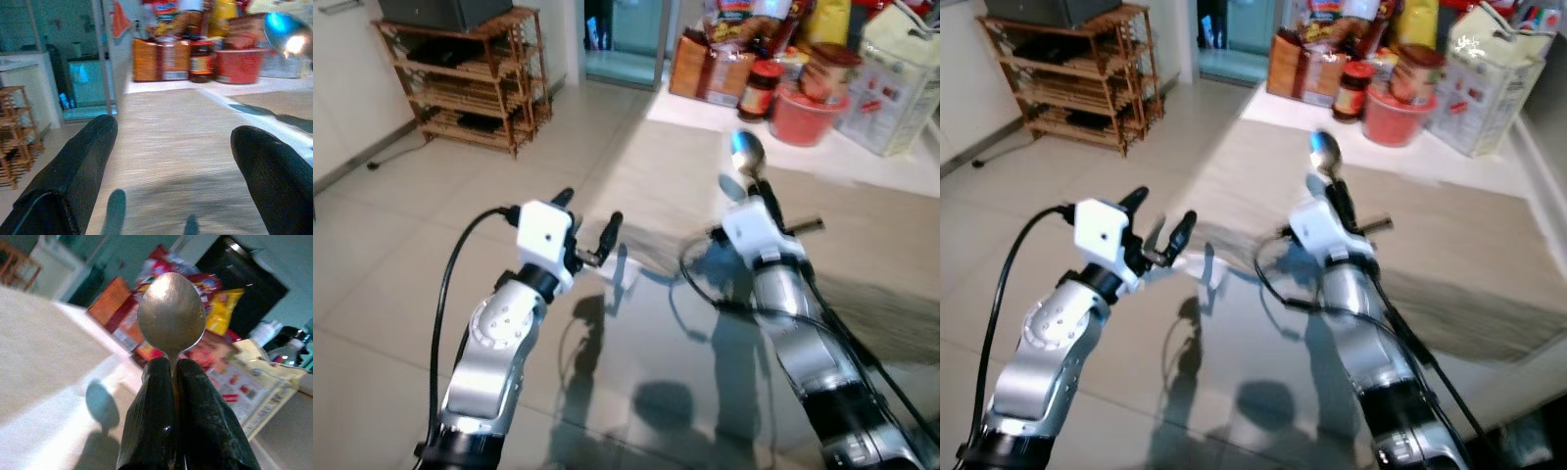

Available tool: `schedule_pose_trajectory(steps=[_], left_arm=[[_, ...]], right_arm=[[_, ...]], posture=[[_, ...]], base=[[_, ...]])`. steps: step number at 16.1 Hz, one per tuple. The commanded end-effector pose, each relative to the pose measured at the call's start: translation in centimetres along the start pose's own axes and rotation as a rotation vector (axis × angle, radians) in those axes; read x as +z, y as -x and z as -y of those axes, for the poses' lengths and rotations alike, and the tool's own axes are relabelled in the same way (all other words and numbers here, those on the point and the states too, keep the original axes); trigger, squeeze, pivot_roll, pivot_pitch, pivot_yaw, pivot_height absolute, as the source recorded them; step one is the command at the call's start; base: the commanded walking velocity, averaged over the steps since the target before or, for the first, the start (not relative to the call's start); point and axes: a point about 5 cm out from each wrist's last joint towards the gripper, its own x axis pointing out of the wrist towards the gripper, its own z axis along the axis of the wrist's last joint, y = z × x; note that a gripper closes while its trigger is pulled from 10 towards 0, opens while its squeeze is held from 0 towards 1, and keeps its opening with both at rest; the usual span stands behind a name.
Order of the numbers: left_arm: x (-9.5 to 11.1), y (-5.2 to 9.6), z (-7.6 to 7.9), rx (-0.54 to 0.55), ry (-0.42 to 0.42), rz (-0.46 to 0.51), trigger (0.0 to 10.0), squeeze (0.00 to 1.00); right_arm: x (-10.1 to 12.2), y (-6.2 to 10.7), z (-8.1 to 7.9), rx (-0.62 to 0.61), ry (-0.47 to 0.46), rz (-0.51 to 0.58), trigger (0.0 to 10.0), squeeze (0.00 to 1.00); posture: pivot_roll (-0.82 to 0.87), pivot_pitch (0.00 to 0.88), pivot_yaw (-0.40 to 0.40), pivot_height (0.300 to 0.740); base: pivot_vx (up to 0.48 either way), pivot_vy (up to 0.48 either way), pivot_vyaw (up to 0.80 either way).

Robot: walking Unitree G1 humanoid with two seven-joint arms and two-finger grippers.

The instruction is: Setting the table

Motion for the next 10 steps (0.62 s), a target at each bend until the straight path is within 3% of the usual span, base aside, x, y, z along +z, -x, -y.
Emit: schedule_pose_trajectory(steps=[1, 8, 10], left_arm=[[0.5, -0.3, 1.0, -0.032, 0.0, 0.031, 10.0, 0.0], [0.4, -0.6, 0.9, -0.017, -0.004, 0.028, 10.0, 0.0], [0.2, -0.5, 0.9, -0.018, -0.001, 0.023, 10.0, 0.0]], right_arm=[[-1.0, 0.3, 0.8, -0.012, 0.025, -0.017, 0.0, 0.0], [0.0, 0.1, 0.5, 0.029, 0.019, 0.068, 0.0, 0.0], [-0.5, 0.1, 0.2, 0.056, -0.014, 0.026, 0.0, 0.0]], posture=[[0.03, 0.0, -0.015, 0.728], [0.03, 0.0, -0.017, 0.728], [0.02, 0.0, -0.015, 0.728]], base=[[0.0, 0.0, 0.0], [0.0, 0.0, 0.0], [0.0, 0.0, -0.35]])
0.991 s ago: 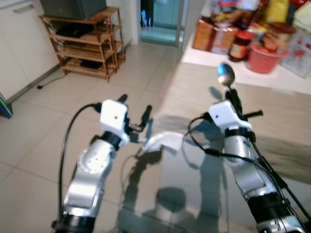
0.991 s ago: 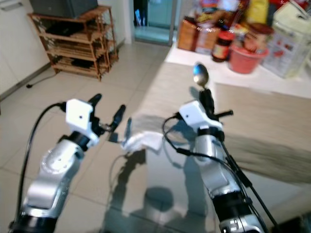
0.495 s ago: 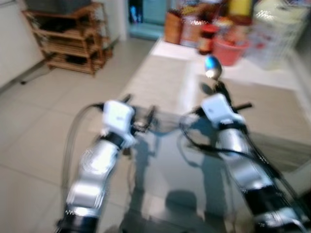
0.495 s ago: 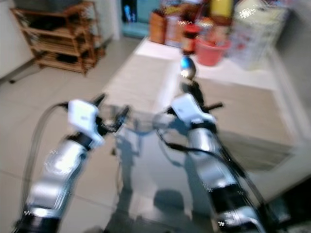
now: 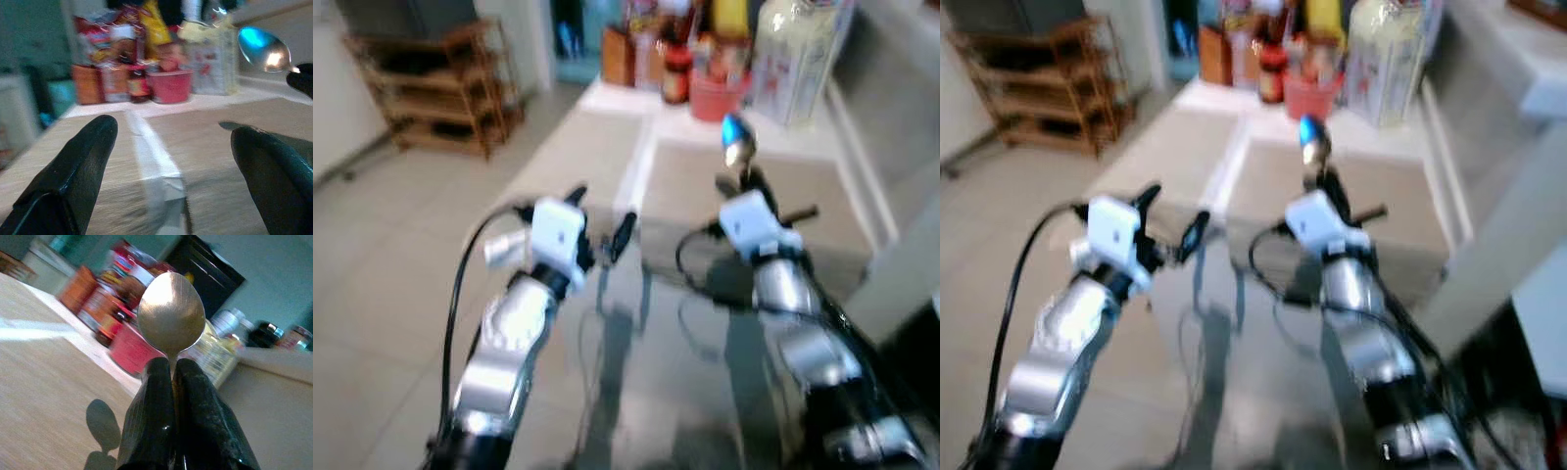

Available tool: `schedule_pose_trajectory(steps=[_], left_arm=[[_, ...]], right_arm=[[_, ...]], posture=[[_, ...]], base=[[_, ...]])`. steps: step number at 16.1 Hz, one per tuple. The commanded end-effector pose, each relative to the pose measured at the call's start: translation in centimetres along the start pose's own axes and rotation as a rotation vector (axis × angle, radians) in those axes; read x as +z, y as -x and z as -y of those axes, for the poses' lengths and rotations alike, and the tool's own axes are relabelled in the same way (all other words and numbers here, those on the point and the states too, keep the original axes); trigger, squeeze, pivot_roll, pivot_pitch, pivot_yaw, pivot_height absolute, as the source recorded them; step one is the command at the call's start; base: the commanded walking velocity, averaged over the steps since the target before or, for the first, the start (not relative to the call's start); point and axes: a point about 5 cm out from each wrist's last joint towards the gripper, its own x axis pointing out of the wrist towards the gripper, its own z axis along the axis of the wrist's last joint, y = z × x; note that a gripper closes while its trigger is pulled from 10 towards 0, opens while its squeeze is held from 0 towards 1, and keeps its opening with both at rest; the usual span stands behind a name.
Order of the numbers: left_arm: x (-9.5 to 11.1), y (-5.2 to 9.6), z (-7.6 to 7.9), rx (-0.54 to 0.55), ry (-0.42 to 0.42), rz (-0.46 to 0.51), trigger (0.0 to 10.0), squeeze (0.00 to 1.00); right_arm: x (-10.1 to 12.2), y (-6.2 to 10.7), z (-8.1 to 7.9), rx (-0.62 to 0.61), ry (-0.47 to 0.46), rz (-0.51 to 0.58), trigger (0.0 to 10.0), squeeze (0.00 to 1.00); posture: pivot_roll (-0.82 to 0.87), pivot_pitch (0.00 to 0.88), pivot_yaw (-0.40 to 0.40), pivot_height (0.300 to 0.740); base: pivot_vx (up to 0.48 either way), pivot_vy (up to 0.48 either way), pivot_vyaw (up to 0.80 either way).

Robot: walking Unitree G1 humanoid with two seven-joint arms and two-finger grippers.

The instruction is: Setting the table

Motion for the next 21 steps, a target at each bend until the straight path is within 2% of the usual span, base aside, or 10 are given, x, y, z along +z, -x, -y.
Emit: schedule_pose_trajectory(steps=[1, 4, 7, 8, 10, 11, 13, 14, 17, 21], left_arm=[[-0.1, -0.1, 0.3, -0.01, 0.006, -0.008, 10.0, 0.0], [-0.4, 0.0, 0.1, -0.001, -0.003, -0.023, 10.0, 0.0], [-0.6, 0.1, 0.0, 0.0, -0.001, -0.032, 10.0, 0.0], [-0.8, 0.2, 0.0, 0.001, 0.005, -0.042, 10.0, 0.0], [-1.2, 1.1, -0.8, 0.027, 0.004, -0.068, 10.0, 0.0], [-1.4, 2.5, -1.8, 0.057, -0.008, -0.084, 10.0, 0.0], [-1.6, 3.5, -2.2, 0.071, -0.004, -0.094, 10.0, 0.0], [-2.0, 4.0, -1.9, 0.062, 0.005, -0.112, 10.0, 0.0], [-2.1, 3.5, -0.7, -0.011, 0.007, -0.097, 10.0, 0.0], [-1.6, 3.1, -0.1, -0.055, 0.054, -0.071, 10.0, 0.0]], right_arm=[[-0.3, 0.0, 0.4, -0.002, -0.007, -0.008, 0.0, 0.0], [-0.2, -0.1, 0.5, -0.011, -0.032, -0.002, 0.0, 0.0], [0.2, -0.1, 0.4, 0.005, -0.025, 0.024, 0.0, 0.0], [0.7, 0.2, 0.2, 0.034, -0.081, 0.048, 0.0, 0.0], [0.7, 2.2, 1.0, 0.041, -0.117, 0.066, 0.0, 0.0], [0.9, 4.5, 2.4, 0.022, -0.113, 0.103, 0.0, 0.0], [1.3, 5.9, 3.1, 0.017, -0.098, 0.139, 0.0, 0.0], [1.4, 7.2, 3.0, 0.028, -0.093, 0.148, 0.0, 0.0], [0.4, 7.3, 2.4, 0.05, -0.082, 0.089, 0.0, 0.0], [-0.3, 6.3, 1.8, 0.076, -0.076, 0.052, 0.0, 0.0]], posture=[[0.02, 0.0, -0.016, 0.728], [0.02, 0.0, -0.017, 0.728], [0.02, 0.0, -0.017, 0.728], [0.03, 0.0, -0.02, 0.728], [0.02, 0.0, -0.02, 0.728], [0.02, 0.0, -0.017, 0.728], [0.0, 0.0, -0.015, 0.728], [0.0, 0.0, -0.012, 0.728], [-0.01, 0.0, -0.011, 0.728], [-0.01, 0.0, -0.018, 0.728]], base=[[0.0, 0.0, -0.65], [0.0, 0.0, -0.68], [0.0, 0.0, 0.0], [0.0, 0.0, 0.0], [0.0, 0.0, 0.0], [0.0, 0.0, 0.0], [0.0, 0.0, 0.0], [0.0, 0.0, 0.0], [0.0, 0.0, 0.0], [0.0, -0.48, -0.72]])
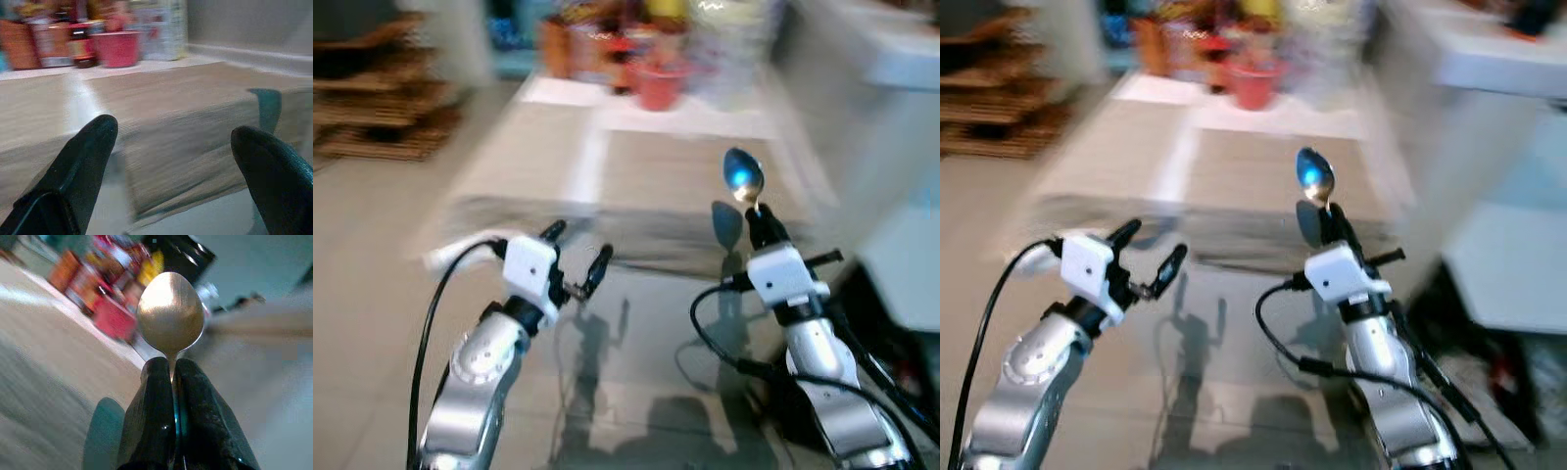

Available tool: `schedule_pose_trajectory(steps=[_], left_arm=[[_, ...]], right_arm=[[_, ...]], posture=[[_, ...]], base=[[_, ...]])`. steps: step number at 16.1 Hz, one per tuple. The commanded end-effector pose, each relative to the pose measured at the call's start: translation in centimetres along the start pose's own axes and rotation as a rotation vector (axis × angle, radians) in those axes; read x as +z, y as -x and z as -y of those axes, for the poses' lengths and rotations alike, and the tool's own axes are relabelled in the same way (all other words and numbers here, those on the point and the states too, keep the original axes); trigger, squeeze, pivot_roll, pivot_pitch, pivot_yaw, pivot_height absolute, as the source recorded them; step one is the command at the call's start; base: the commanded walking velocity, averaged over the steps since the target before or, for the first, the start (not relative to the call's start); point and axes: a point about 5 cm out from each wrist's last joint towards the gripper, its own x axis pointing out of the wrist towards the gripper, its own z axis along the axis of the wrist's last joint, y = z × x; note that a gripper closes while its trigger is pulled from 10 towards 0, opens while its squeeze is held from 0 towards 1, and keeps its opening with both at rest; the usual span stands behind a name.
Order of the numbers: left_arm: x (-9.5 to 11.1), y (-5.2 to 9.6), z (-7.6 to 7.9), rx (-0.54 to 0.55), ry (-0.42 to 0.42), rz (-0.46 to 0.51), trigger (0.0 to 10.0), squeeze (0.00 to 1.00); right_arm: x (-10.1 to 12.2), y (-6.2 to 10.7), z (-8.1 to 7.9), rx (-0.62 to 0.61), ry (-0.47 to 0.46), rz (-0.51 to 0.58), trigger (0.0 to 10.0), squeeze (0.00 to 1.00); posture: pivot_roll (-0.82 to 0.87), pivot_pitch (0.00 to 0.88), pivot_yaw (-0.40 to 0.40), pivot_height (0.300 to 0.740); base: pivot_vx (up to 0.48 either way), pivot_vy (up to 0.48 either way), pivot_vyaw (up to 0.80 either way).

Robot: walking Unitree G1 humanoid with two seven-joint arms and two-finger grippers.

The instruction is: Setting the table

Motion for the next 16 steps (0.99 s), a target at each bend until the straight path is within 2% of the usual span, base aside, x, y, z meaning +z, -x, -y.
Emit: schedule_pose_trajectory(steps=[1, 4, 8, 12, 16], left_arm=[[0.5, -0.4, 0.9, -0.035, 0.017, 0.024, 10.0, 0.0], [0.5, -0.8, 0.9, -0.027, -0.015, 0.014, 10.0, 0.0], [0.7, -1.0, 1.2, -0.024, 0.009, 0.035, 10.0, 0.0], [0.9, -1.6, 1.2, -0.013, -0.004, 0.036, 10.0, 0.0], [1.2, -2.3, 1.4, -0.034, -0.022, 0.036, 10.0, 0.0]], right_arm=[[-0.3, -0.3, 0.2, 0.001, 0.013, -0.018, 0.0, 0.0], [-0.6, -1.2, 0.0, 0.007, 0.026, -0.035, 0.0, 0.0], [-0.4, -2.2, 0.0, 0.002, 0.025, -0.018, 0.0, 0.0], [-0.3, -2.6, -0.2, 0.003, 0.024, -0.005, 0.0, 0.0], [-0.4, -2.8, -0.3, 0.0, 0.03, -0.009, 0.0, 0.0]], posture=[[-0.01, 0.0, -0.02, 0.728], [0.0, 0.0, -0.02, 0.728], [0.0, 0.0, -0.023, 0.728], [0.0, 0.0, -0.02, 0.728], [0.0, 0.0, -0.011, 0.728]], base=[[0.0, -0.48, -0.69], [0.0, -0.48, 0.0], [0.0, -0.48, 0.0], [0.0, 0.0, 0.0], [0.279, -0.386, 0.0]])
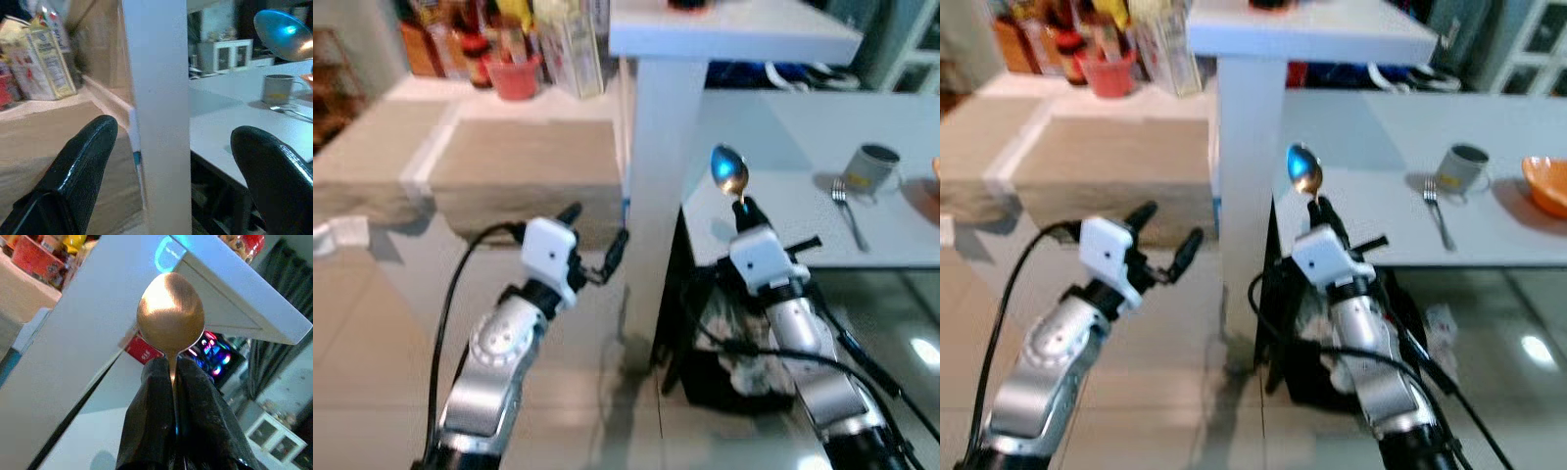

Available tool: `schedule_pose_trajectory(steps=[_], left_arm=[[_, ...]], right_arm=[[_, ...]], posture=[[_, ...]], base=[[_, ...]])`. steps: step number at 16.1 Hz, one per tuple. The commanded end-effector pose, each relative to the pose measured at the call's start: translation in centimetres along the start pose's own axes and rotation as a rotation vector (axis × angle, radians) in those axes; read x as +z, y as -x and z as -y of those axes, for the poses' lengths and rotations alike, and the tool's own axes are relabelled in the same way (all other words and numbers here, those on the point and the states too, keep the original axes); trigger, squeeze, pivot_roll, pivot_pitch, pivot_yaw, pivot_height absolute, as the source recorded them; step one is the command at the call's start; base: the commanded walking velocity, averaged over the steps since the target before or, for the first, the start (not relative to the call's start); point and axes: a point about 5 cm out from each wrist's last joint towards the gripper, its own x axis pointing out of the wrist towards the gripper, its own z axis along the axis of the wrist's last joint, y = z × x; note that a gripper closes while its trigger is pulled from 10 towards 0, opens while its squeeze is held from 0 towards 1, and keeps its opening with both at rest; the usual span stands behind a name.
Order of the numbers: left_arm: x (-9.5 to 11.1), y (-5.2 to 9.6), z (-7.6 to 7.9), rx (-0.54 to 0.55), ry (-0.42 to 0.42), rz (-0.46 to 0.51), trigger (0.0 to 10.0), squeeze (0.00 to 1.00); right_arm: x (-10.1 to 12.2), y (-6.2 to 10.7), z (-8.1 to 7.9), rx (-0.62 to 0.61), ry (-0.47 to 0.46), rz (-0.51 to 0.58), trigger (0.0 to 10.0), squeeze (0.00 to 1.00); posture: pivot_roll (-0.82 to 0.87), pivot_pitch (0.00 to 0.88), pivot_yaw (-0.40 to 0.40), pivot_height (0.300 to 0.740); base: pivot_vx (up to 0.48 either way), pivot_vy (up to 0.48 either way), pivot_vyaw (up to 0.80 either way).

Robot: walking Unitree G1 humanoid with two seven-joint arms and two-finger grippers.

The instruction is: Setting the table

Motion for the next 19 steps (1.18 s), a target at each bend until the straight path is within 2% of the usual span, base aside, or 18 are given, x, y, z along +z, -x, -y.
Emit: schedule_pose_trajectory(steps=[1, 14, 18, 19], left_arm=[[0.0, -0.6, 0.7, -0.033, 0.004, -0.009, 10.0, 0.0], [-0.1, -1.0, 1.0, -0.052, 0.011, -0.021, 10.0, 0.0], [0.0, -1.1, 0.8, -0.035, 0.016, -0.012, 10.0, 0.0], [0.0, -1.1, 0.7, -0.035, 0.015, -0.011, 10.0, 0.0]], right_arm=[[-0.1, -0.3, 0.5, -0.023, 0.019, 0.007, 0.0, 0.0], [-0.3, -1.0, 0.4, -0.026, 0.001, -0.011, 0.0, 0.0], [0.1, -3.5, 1.0, -0.072, -0.125, -0.06, 0.0, 0.0], [0.1, -4.5, 1.3, -0.108, -0.21, -0.106, 0.0, 0.0]], posture=[[0.0, 0.0, -0.006, 0.728], [0.0, 0.0, -0.004, 0.728], [0.0, 0.0, -0.004, 0.728], [0.01, 0.0, -0.004, 0.728]], base=[[0.322, -0.349, 0.0], [0.382, -0.286, 0.0], [0.0, 0.0, 0.0], [0.0, 0.0, 0.0]])
